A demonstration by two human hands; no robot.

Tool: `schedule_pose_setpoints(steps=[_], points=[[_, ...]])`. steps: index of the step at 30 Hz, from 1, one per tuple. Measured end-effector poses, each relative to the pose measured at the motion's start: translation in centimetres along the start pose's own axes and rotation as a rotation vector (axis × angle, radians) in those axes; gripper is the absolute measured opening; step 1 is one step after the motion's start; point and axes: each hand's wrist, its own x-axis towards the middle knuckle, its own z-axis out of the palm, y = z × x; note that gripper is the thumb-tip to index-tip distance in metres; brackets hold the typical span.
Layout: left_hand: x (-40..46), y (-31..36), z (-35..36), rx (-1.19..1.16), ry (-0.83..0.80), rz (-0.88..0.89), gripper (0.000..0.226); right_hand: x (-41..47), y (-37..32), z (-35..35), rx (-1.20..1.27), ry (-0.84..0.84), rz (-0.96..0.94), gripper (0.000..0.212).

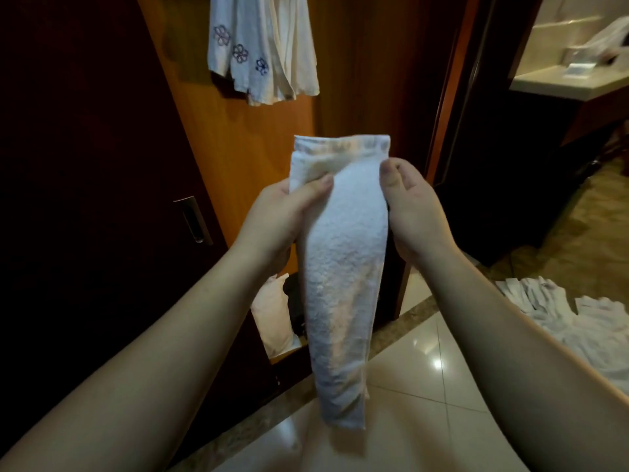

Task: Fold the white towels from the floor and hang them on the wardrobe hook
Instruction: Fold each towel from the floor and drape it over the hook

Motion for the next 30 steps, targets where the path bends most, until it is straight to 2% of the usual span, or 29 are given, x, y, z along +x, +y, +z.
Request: schedule_pose_setpoints(steps=[2,5,8,10,13,15,17,19,23,26,30], points=[[1.0,1.0,-0.1,-0.081,0.05,-0.026,0.016,0.0,1.6,-0.7,0.188,-0.197,0.124,0.048],[2.1,3.0,-0.1,-0.142,0.12,-0.087,0.031,-1.6,4.8,-1.6,0.044,-0.461,0.371,0.08],[2.9,4.9,0.0,-0.162,0.167,-0.1,0.037,-2.9,7.7,-2.0,-0.07,-0.576,0.486,0.072],[3.6,5.9,0.0,-0.162,0.196,-0.097,0.033,-3.5,8.3,-2.0,-0.118,-0.557,0.499,0.073],[4.7,7.0,-0.3,-0.165,0.263,-0.103,0.025,-4.1,8.9,-1.8,-0.176,-0.423,0.454,0.08],[5.5,7.3,-0.7,-0.181,0.307,-0.119,0.021,-4.5,8.8,-1.4,-0.223,-0.327,0.391,0.064],[6.1,7.5,-1.2,-0.207,0.341,-0.14,0.022,-4.5,8.3,-1.0,-0.333,-0.3,0.308,0.045],[6.6,7.5,-1.5,-0.219,0.367,-0.156,0.025,-4.2,8.1,-0.8,-0.397,-0.249,0.231,0.04],[7.0,7.8,-1.6,-0.252,0.348,-0.159,0.027,-4.1,8.9,-0.7,-0.23,-0.082,0.122,0.051],[7.1,8.2,-1.3,-0.27,0.332,-0.153,0.03,-4.4,8.9,-0.3,-0.258,0.002,0.057,0.041],[7.1,8.9,-0.9,-0.274,0.315,-0.142,0.031,-4.3,8.8,0.2,-0.318,0.008,0.021,0.033]])
